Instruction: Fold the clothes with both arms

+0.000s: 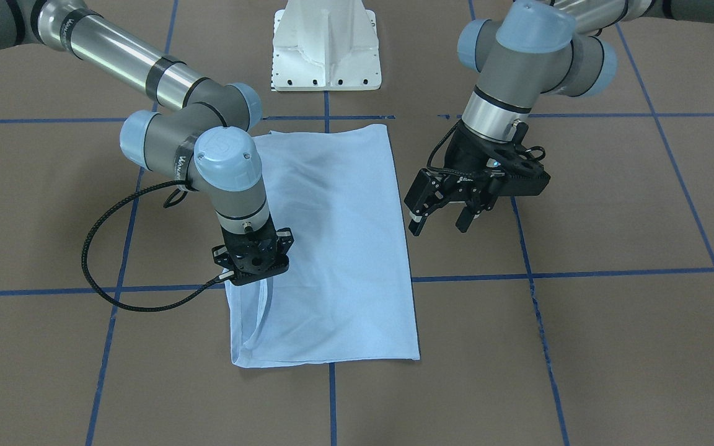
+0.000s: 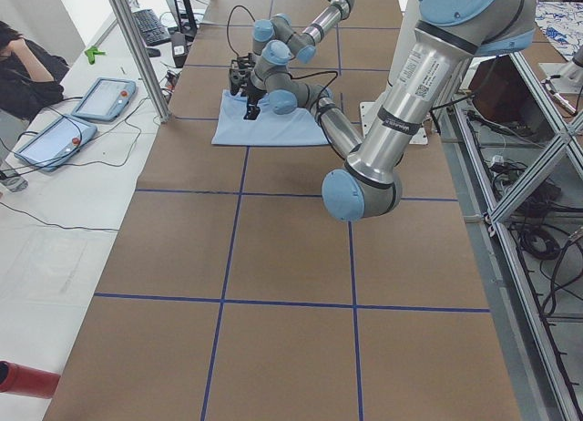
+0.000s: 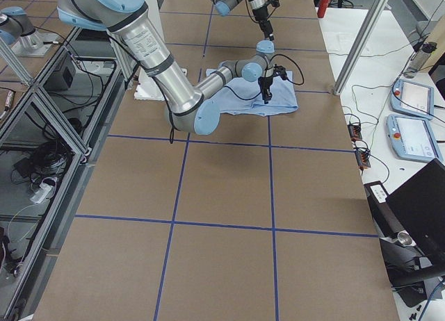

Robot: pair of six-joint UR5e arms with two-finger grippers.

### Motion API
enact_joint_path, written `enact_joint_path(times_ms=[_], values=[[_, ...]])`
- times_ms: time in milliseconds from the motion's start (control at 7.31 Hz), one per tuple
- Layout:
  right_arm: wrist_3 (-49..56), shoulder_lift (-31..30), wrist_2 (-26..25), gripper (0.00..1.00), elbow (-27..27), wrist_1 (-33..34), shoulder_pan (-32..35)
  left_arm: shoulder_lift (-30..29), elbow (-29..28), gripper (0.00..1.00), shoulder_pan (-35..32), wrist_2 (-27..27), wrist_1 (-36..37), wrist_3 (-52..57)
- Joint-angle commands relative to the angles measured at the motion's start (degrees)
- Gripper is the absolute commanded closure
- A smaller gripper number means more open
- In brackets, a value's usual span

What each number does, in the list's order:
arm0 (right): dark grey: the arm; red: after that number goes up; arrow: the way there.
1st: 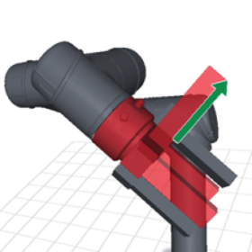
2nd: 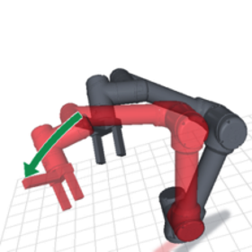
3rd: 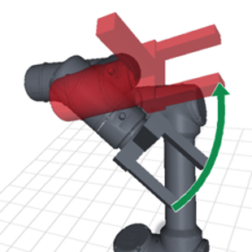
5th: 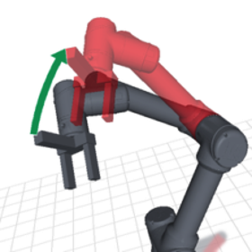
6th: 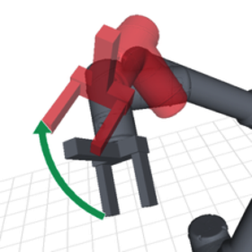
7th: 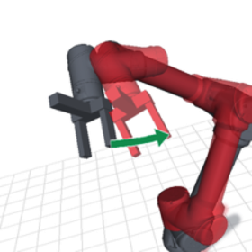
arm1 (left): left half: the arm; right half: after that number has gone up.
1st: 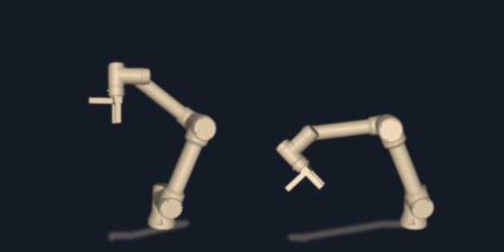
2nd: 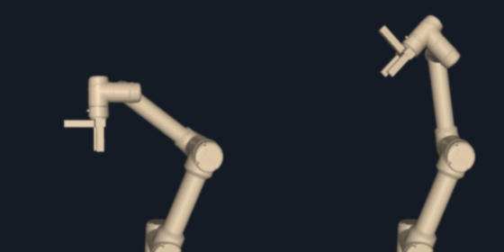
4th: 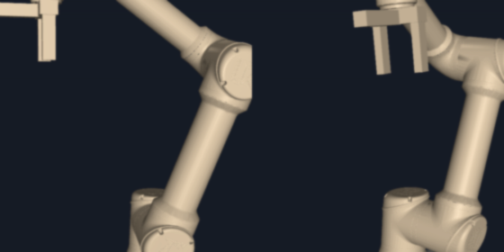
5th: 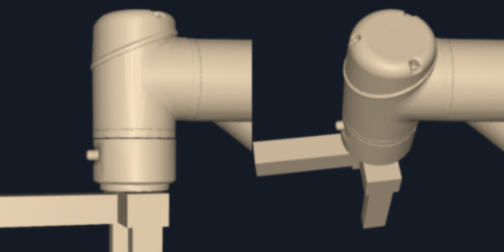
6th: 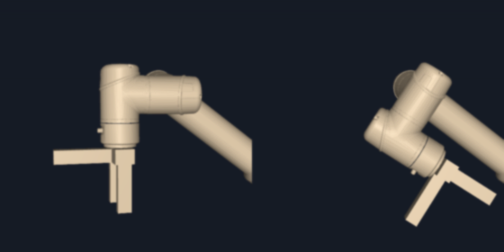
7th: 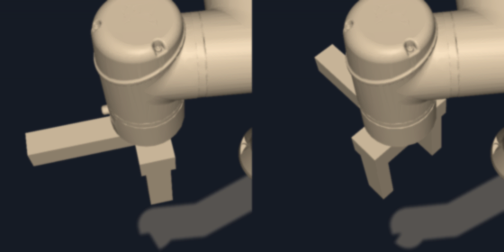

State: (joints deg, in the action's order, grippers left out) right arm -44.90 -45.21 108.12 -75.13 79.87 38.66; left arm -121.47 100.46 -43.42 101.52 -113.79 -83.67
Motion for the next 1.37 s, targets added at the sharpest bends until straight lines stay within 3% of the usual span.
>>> enact_joint_path(times_ms=[0,274,547,684,958,1231], values=[[0.1,1.2,0.1,0.62,2.3,-0.6,0.0,0.0,0.1,0.00,0.0,-0.1,0.0,0.0],[0.1,2.4,0.1,0.62,4.5,-1.2,0.0,0.0,0.2,0.00,0.0,-0.1,0.1,0.0],[0.2,2.4,0.1,0.87,5.2,-1.9,0.0,-0.1,0.2,0.00,-0.1,-0.1,0.1,0.0],[0.4,2.5,0.4,0.94,5.2,-1.9,0.5,-0.1,0.2,0.00,-0.2,0.0,0.1,0.0],[2.5,2.4,3.5,1.00,5.1,-1.8,3.2,-0.1,0.1,0.00,-0.2,0.0,0.0,0.0],[4.6,1.4,3.9,1.00,5.1,-1.9,3.9,-0.2,0.1,0.00,-0.1,-0.1,0.0,-0.1]])
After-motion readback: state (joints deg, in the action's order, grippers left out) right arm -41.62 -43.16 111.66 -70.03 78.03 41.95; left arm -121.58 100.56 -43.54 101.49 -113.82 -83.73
